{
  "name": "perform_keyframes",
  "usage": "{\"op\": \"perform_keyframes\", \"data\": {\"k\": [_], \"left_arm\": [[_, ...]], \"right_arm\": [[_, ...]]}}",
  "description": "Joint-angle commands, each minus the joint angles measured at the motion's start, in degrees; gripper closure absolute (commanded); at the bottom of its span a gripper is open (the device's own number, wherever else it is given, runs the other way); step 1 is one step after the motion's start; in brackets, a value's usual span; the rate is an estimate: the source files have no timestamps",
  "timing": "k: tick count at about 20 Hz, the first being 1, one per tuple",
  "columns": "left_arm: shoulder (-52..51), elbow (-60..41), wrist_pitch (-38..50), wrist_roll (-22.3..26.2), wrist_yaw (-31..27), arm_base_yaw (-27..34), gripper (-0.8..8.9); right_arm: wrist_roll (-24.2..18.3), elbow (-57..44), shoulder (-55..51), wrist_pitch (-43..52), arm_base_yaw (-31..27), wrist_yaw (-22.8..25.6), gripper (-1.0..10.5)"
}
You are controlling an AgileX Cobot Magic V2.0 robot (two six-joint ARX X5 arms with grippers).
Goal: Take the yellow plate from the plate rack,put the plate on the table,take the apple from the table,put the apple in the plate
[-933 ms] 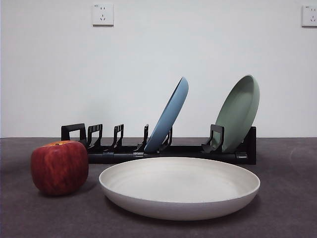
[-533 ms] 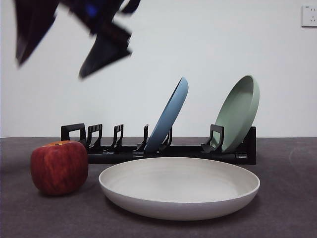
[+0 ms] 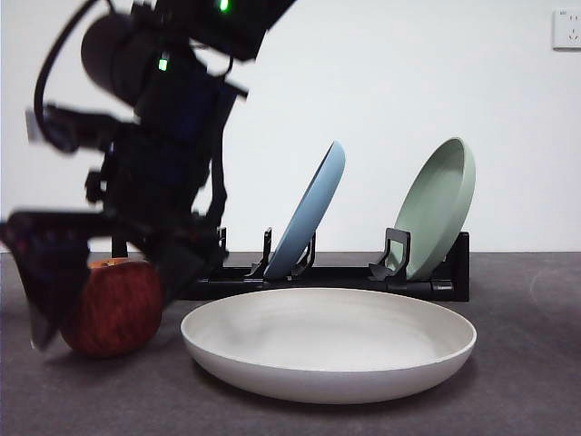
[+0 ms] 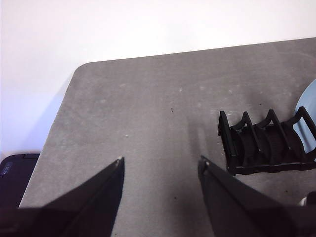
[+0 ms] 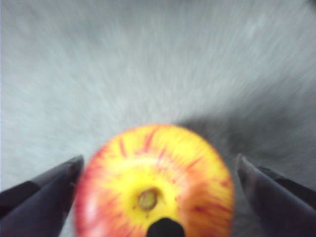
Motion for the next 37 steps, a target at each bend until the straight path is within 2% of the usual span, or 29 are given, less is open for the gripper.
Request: {"op": "perform_keyframes", "data": {"k": [1,2,3,12,16,22,25,32,34,37], "left_arm": [[-0.2,-0.2,-0.2,0.5,0.0,0.2,5.62],[-0.2,-0.2,-0.3,0.5,0.0,0.2,5.62],[-0.2,-0.2,-0.3,0.5,0.0,0.2,5.62],[0.4,-0.2,0.8,0.5,0.5,0.2,5.62],[2.4,-0.2,3.9,0.5,4.9,0.2,5.62],[6.6,-0.2,7.6,0.5,10.7,0.1,5.62],[8.1,-0.2,9.5,0.4,13.6,0.1,5.62],[8.7,-0.2,10.1,0.0,15.1,0.1,5.62],[8.7,-0.2,9.8,0.0,15.1,0.1,5.62],[8.7,-0.2,9.4,0.0,15.1,0.1,5.62]], "right_arm": [[-0.3,0.2,0.8,-0.2,0.1,0.0,7.6],[-0.3,0.2,0.8,-0.2,0.3,0.0,9.3],[-0.3,0.2,0.8,0.0,0.4,0.2,9.5],[-0.3,2.2,-2.6,-2.9,0.7,0.6,9.6],[-0.3,4.9,-10.8,-8.0,-0.7,0.5,9.6],[-0.2,4.9,-27.3,-19.7,-6.9,0.5,9.6],[1.5,4.9,-34.0,-27.3,-11.4,0.5,9.6],[6.7,4.8,-40.5,-44.3,-19.2,0.5,9.6],[6.9,2.8,-40.5,-44.3,-19.4,0.5,9.6],[9.0,-4.4,-40.4,-36.4,-18.5,0.3,9.6]]}}
